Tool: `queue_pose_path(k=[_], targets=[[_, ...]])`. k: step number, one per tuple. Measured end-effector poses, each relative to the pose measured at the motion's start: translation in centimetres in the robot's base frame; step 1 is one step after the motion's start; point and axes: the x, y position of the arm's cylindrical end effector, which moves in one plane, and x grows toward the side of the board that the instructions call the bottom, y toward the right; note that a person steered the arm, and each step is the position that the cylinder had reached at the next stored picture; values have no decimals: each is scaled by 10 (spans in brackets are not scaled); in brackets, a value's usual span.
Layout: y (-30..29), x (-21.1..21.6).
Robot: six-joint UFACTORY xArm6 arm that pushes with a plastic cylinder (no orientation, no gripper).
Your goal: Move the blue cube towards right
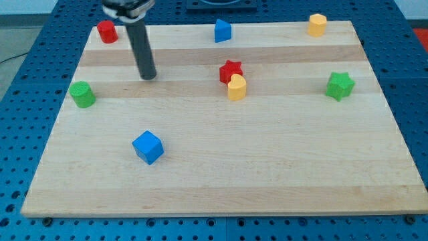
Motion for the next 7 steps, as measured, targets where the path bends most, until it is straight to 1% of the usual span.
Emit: queue_pose_path(k=[2,5,6,7], targets=[[-11,73],[-10,168],[29,167],[63,148]])
